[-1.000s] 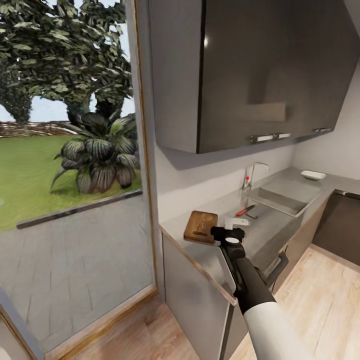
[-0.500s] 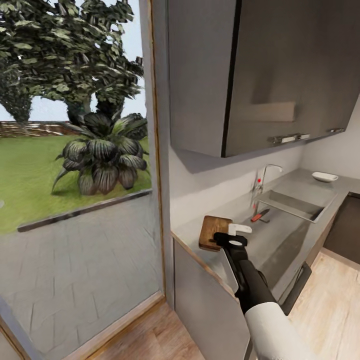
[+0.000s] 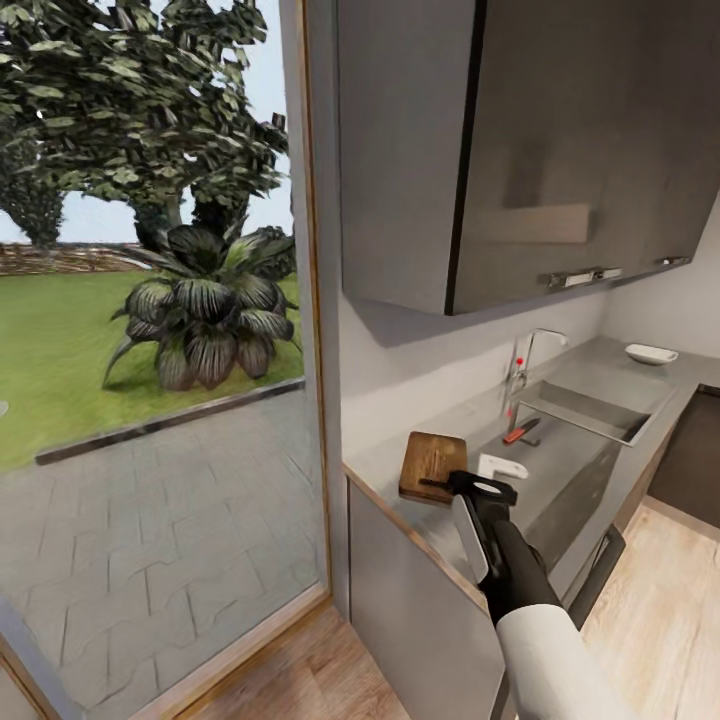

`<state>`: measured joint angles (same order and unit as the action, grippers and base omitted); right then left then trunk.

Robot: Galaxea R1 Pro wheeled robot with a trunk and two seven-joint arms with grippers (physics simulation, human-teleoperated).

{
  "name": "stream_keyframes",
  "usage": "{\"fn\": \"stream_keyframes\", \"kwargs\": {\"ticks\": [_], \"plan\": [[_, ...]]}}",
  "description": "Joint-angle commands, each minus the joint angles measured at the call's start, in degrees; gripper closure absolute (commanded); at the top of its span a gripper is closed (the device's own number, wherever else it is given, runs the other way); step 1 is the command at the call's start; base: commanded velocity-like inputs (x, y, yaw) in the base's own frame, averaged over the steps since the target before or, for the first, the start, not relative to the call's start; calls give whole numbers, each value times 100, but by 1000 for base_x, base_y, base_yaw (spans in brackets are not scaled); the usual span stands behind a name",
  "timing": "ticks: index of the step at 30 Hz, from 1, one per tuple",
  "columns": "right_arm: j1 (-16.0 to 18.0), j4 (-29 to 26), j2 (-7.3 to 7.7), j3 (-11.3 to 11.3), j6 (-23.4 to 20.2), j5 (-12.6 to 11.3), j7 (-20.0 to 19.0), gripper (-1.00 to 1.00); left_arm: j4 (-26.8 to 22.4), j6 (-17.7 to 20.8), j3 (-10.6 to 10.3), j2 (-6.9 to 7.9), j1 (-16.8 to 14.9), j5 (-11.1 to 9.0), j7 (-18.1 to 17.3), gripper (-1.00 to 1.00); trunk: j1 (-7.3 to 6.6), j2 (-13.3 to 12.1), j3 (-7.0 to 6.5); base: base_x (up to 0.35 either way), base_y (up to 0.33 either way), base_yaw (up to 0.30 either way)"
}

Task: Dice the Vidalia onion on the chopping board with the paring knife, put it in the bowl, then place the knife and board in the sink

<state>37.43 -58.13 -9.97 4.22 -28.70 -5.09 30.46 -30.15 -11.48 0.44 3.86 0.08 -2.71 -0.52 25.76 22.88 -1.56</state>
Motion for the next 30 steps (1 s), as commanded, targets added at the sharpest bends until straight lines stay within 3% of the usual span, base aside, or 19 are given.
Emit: {"fn": "stream_keyframes", "kwargs": {"ticks": [1,17,19,21,23,30], "plan": [[1,-6,-2,6,-6,-60,115,-100,-1,-12,0,0,1,-28,-5,-100,2,4,2,0,0,0],[1,195,-2,42,-4,-94,497,-100,-3,-12,0,0,1,-28,-6,-100,2,4,2,121,143,0],[1,206,-2,189,-4,-126,589,-100,-2,-12,0,0,1,-28,-5,-100,2,4,2,46,51,0],[1,212,-2,503,-4,-219,655,-100,0,-12,0,0,1,-28,-6,-100,2,4,2,17,19,0],[1,213,-2,629,-4,-254,671,-100,0,-12,0,0,1,-28,-7,-100,2,4,2,8,8,0],[1,214,-2,752,-4,-289,803,-100,0,-12,0,0,1,-28,-2,-100,2,4,2,5,2,0]]}}
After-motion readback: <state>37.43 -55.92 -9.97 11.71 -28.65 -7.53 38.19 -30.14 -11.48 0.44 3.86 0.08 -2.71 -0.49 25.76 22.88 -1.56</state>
